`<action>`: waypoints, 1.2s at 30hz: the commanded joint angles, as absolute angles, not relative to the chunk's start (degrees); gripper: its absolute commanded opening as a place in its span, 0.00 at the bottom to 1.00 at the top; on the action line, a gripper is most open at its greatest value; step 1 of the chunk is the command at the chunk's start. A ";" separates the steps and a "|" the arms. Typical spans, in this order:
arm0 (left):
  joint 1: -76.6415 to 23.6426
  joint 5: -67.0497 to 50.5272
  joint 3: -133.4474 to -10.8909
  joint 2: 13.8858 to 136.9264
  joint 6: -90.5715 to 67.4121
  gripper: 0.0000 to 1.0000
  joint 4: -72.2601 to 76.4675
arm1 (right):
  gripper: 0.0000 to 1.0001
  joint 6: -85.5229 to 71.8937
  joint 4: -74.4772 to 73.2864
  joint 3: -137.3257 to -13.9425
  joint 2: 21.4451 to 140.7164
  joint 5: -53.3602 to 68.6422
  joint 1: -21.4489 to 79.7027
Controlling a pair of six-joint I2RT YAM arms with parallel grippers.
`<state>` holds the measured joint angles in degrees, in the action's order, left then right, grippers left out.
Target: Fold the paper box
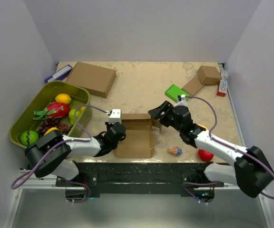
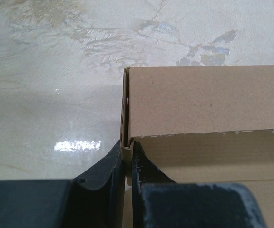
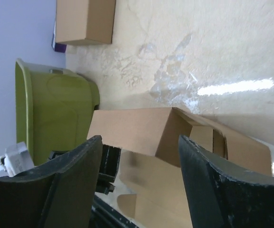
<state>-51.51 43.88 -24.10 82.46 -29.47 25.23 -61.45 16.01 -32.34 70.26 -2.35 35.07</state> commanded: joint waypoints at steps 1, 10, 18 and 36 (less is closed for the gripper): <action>-51.86 43.95 -26.01 83.41 -31.03 0.00 23.38 | 0.64 -51.86 6.79 -31.73 64.61 -10.54 37.17; -51.86 43.59 -26.81 84.29 -30.67 0.00 22.94 | 0.03 -42.19 -3.42 -38.66 69.33 -17.67 45.53; -51.86 43.68 -26.72 84.73 -30.59 0.00 22.76 | 0.00 -41.31 -9.32 -45.09 81.03 -23.64 45.53; -51.94 43.33 -26.89 85.08 -30.15 0.00 23.82 | 0.00 -42.01 2.89 -43.07 83.58 -20.04 45.53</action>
